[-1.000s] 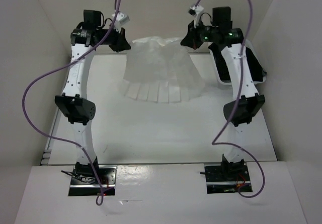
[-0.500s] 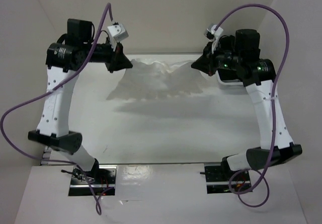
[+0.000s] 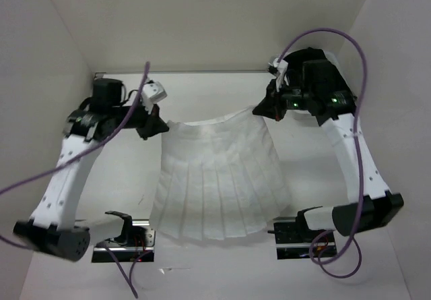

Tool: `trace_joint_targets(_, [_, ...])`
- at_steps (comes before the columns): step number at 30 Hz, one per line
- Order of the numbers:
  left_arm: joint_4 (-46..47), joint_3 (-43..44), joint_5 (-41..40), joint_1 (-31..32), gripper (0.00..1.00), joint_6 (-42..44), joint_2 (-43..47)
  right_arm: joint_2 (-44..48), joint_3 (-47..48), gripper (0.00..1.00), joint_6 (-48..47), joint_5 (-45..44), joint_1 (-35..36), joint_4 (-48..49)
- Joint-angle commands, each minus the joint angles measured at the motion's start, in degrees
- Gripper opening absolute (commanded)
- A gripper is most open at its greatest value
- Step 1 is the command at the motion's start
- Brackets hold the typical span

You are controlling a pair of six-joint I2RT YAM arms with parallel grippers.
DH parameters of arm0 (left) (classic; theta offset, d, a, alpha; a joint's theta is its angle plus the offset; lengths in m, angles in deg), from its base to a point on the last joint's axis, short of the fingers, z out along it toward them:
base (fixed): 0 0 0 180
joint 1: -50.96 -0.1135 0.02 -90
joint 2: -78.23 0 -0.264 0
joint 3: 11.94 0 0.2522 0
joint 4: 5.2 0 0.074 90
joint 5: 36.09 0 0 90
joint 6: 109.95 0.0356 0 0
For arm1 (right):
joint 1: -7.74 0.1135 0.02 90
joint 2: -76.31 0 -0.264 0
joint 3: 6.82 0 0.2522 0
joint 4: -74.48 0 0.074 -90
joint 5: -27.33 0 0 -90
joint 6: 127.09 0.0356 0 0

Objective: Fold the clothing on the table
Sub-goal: Flatten the skirt out

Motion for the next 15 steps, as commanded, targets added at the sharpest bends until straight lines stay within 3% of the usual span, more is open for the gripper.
trace_joint_targets(1, [7.8,-7.9,-1.8,0.3,0.0,-0.7,-11.1,-7.1,-3.6,0.0,0.5,-3.3,0.4,5.0])
trace_joint_targets(4, [14.5,-10.5,-2.7,0.3,0.0,-1.3,-19.1,-13.7,-6.0,0.0,0.5,-8.6,2.6,8.5])
trace_joint_targets(6, [20.6,-10.1,-6.9,0.3,0.0,-1.3,-30.6,-21.9,-7.2,0.0,0.5,-11.0,3.5,13.0])
trace_joint_targets(11, [24.7,-6.1,-6.9,-1.7,0.0,-1.3,-42.4,-35.6,-3.3,0.0,0.5,-13.3,3.5,17.4])
trace_joint_targets(15, [28.4,-5.4,-9.5,-2.3,0.0,-2.1,-46.7,-43.4,1.8,0.0,1.1,-16.0,3.5,20.1])
